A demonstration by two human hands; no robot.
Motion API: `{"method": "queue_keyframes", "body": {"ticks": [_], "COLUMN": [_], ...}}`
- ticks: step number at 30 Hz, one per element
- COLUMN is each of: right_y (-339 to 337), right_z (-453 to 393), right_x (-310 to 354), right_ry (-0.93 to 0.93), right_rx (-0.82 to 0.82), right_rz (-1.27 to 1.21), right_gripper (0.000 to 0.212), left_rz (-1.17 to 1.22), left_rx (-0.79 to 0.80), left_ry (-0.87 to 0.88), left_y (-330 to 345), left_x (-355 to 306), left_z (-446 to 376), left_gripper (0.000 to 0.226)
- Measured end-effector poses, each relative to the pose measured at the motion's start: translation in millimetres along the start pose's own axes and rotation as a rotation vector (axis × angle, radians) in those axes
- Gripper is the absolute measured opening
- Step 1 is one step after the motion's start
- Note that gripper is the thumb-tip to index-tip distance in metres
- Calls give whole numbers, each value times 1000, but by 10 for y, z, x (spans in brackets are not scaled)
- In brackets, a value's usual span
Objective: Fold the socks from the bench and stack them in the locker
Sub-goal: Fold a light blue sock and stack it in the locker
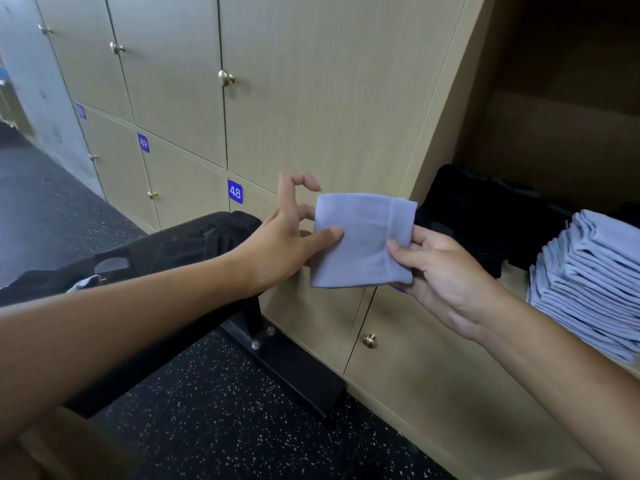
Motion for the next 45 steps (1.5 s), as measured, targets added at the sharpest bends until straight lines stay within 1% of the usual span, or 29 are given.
{"method": "queue_keyframes", "body": {"ticks": [3, 5, 7, 10, 13, 18, 23, 28, 31, 34, 37, 40, 45], "right_y": [-46, -62, -74, -99, -148, -223, -329, -423, -454, -487, -557, -658, -884], "right_z": [19, 39, 62, 97, 127, 193, 253, 257, 280, 323, 359, 382, 445], "right_x": [8, 20, 35, 64, 82, 100, 124, 151, 209, 246, 267, 306, 426], "right_ry": [8, 9, 9, 10, 1, -17, -56, -122, -171, -188, -215, -237, -310], "right_rx": [-19, -24, -36, -65, -129, -169, -190, -334, -319, -290, -326, -370, -442], "right_rz": [-23, -14, 0, 3, 38, 132, 244, 289, 356, 416, 455, 465, 565], "right_gripper": [29, 28, 26, 24, 23, 34, 31, 48, 43, 35, 32, 34, 41], "left_rz": [-53, -50, -40, -3, -3, 5, -17, 9, 59, 130, 173, 222, 193], "left_rx": [-9, -20, -42, -55, -65, -13, 5, -3, -12, -10, -23, -25, 7], "left_ry": [79, 100, 103, 88, 81, 51, 52, 57, 58, 49, 48, 52, 76], "left_y": [60, 90, 115, 153, 190, 304, 393, 471, 552, 655, 773, 895, 1112], "left_x": [-61, -67, -79, -115, -159, -166, -180, -213, -250, -282, -316, -366, -507], "left_z": [24, 18, 3, -15, -21, -30, -44, -80, -143, -199, -275, -373, -604], "left_gripper": [29, 20, 18, 29, 41, 59, 64, 64, 64, 62, 55, 44, 35]}}
Point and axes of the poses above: each hand's wrist, its own z-axis away from the middle knuckle, its own y-axis out of the palm, x = y × z, the point moved 1 cm from there along -z, towards the middle knuckle, and after that the axes turned 4 degrees about -y, right-handed, at the moved point
